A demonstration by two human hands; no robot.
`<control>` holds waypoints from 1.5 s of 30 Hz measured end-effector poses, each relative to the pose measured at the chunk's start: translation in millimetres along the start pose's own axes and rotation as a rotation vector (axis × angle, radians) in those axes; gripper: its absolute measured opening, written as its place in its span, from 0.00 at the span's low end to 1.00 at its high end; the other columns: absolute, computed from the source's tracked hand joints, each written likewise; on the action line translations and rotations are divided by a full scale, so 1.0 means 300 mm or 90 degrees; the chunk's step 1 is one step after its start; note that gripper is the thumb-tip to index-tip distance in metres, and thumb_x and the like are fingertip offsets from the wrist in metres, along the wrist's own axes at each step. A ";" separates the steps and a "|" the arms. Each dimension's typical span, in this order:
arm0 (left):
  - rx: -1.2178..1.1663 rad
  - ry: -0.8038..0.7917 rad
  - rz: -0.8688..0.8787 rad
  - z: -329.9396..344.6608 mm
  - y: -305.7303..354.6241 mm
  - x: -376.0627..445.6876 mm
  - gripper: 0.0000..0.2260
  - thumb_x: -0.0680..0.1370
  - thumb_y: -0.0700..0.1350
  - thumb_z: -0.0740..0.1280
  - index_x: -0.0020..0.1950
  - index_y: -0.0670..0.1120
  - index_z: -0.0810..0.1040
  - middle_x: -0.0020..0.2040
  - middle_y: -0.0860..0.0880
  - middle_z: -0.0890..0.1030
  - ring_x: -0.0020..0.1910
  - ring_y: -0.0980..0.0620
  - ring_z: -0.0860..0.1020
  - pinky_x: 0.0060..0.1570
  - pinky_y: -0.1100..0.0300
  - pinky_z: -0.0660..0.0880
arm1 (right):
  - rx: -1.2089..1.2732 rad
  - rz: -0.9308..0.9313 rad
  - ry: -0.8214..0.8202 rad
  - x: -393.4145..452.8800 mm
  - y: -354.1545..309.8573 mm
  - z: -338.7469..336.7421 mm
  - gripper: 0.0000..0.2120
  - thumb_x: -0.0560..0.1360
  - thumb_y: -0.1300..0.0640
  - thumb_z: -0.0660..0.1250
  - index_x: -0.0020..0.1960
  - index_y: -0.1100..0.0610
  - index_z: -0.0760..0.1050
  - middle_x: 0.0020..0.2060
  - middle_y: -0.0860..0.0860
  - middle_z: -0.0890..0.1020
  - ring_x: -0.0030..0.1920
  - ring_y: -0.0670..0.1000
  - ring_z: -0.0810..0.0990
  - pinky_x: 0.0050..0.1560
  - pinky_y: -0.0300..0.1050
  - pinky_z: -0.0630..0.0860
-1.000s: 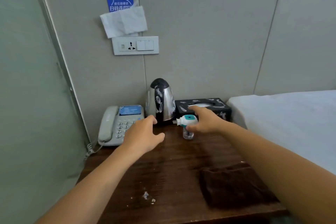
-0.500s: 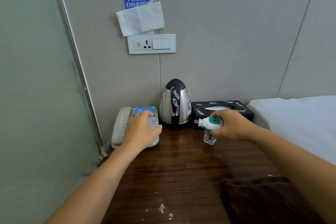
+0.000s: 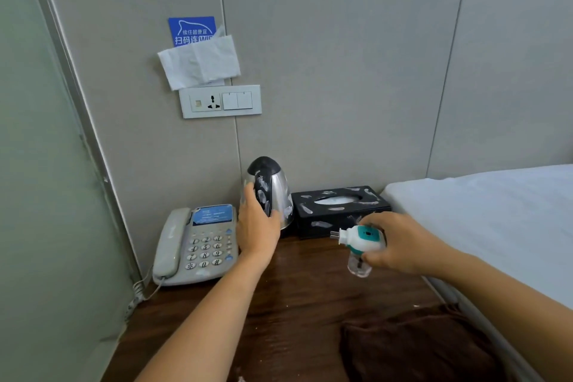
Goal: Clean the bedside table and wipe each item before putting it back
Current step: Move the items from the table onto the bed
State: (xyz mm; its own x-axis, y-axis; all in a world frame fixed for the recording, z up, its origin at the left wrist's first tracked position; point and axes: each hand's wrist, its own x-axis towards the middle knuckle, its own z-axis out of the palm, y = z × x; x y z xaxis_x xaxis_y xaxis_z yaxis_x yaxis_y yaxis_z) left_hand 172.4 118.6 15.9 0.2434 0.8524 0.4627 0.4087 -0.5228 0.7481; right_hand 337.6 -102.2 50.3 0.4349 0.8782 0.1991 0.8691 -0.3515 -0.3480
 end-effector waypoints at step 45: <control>-0.422 -0.263 0.215 0.504 1.010 -0.528 0.27 0.76 0.41 0.72 0.74 0.54 0.72 0.45 0.56 0.80 0.43 0.59 0.78 0.49 0.53 0.81 | -0.082 0.306 0.118 -0.779 0.456 -0.714 0.21 0.67 0.46 0.77 0.58 0.46 0.80 0.47 0.44 0.82 0.44 0.44 0.80 0.48 0.44 0.80</control>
State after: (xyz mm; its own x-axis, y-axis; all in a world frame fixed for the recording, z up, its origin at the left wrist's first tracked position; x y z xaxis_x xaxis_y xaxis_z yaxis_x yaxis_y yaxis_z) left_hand 390.7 -173.9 97.4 0.6142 0.5162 0.5969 -0.3123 -0.5356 0.7846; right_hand 405.3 -424.9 152.5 0.8151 0.5410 0.2072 0.5789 -0.7473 -0.3263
